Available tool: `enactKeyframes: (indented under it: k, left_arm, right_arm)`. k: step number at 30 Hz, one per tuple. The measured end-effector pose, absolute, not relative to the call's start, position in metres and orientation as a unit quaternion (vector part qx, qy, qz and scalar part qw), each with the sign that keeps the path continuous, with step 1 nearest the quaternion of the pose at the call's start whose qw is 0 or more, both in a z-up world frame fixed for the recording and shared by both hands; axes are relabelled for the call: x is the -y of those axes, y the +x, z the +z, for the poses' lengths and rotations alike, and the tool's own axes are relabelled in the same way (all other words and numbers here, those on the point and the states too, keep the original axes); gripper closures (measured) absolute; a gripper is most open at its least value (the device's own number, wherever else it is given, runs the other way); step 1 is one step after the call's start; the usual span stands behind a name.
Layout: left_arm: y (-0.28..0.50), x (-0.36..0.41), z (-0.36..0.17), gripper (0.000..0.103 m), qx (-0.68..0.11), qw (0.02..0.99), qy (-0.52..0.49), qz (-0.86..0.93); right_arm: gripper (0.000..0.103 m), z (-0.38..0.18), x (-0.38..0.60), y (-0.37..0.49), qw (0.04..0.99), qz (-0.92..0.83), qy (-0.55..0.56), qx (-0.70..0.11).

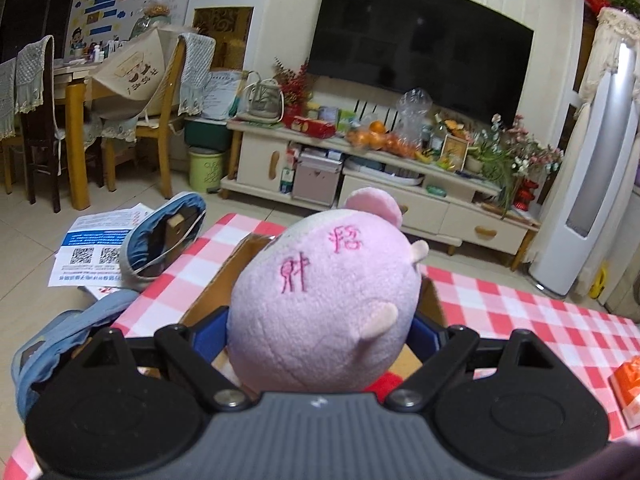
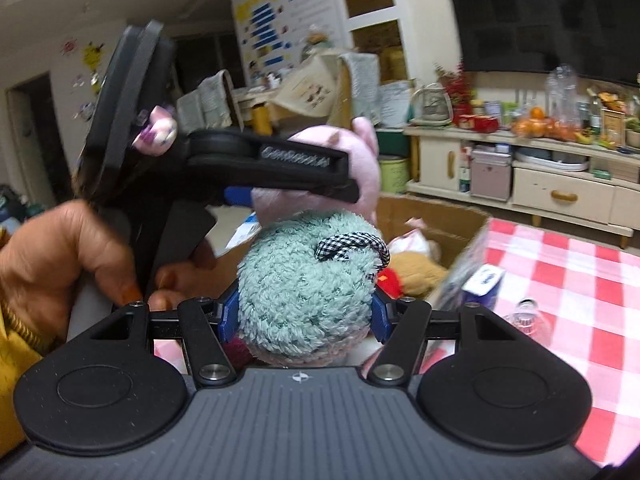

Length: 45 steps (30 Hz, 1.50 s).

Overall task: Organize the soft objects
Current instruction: 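Carry the pig and ball over the cardboard box and open both tools to drop them, then move both open tools toward the blue Vinda tissue box and white shuttlecock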

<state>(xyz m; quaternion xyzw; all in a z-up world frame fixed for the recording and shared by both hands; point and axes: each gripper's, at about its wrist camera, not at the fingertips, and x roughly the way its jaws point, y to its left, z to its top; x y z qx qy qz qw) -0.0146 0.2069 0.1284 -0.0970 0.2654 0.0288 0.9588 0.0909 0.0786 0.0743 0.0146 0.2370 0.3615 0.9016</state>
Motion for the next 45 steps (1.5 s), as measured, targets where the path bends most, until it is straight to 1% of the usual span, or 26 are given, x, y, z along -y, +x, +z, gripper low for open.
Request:
enactKeyframes:
  k: [9, 13, 15, 16, 21, 24, 26, 29, 36, 40, 45]
  left_arm:
    - [-0.008, -0.208, 0.12, 0.012, -0.297, 0.952, -0.071, 0.032]
    - [-0.004, -0.205, 0.118, 0.008, -0.31, 0.948, -0.056, 0.049]
    - [-0.004, -0.205, 0.118, 0.007, -0.313, 0.947, -0.051, 0.058]
    - [-0.005, -0.204, 0.119, 0.007, -0.313, 0.947, -0.05, 0.06]
    - [-0.009, -0.198, 0.125, 0.007, -0.299, 0.951, -0.044, 0.068]
    - [-0.013, -0.192, 0.132, 0.007, -0.273, 0.959, -0.03, 0.071]
    - [-0.016, -0.188, 0.137, 0.004, -0.254, 0.964, -0.023, 0.073]
    - [-0.017, -0.185, 0.14, 0.003, -0.239, 0.967, -0.029, 0.079]
    - [-0.019, -0.167, 0.141, 0.003, -0.23, 0.97, -0.03, 0.068]
    - [-0.02, -0.157, 0.14, 0.001, -0.23, 0.971, -0.031, 0.054]
    - [-0.019, -0.142, 0.138, 0.001, -0.235, 0.971, -0.031, 0.039]
  right_arm:
    - [0.025, 0.06, -0.098, 0.097, 0.889, 0.379, -0.001, -0.259]
    - [0.017, 0.061, -0.101, 0.088, 0.885, 0.385, 0.006, -0.261]
    - [0.003, 0.063, -0.099, 0.084, 0.888, 0.383, 0.011, -0.255]
    - [0.005, 0.065, -0.097, 0.083, 0.889, 0.383, 0.014, -0.25]
    - [0.005, 0.074, -0.075, 0.072, 0.896, 0.376, 0.038, -0.233]
    - [0.004, 0.077, -0.062, 0.065, 0.904, 0.36, 0.055, -0.224]
    - [0.004, 0.078, -0.054, 0.063, 0.908, 0.348, 0.064, -0.223]
    - [0.004, 0.076, -0.044, 0.062, 0.916, 0.326, 0.073, -0.222]
    - [0.004, 0.069, -0.026, 0.06, 0.929, 0.272, 0.104, -0.23]
    - [0.002, 0.066, -0.014, 0.06, 0.934, 0.243, 0.122, -0.231]
    - [0.0, 0.062, 0.0, 0.057, 0.934, 0.219, 0.15, -0.238]
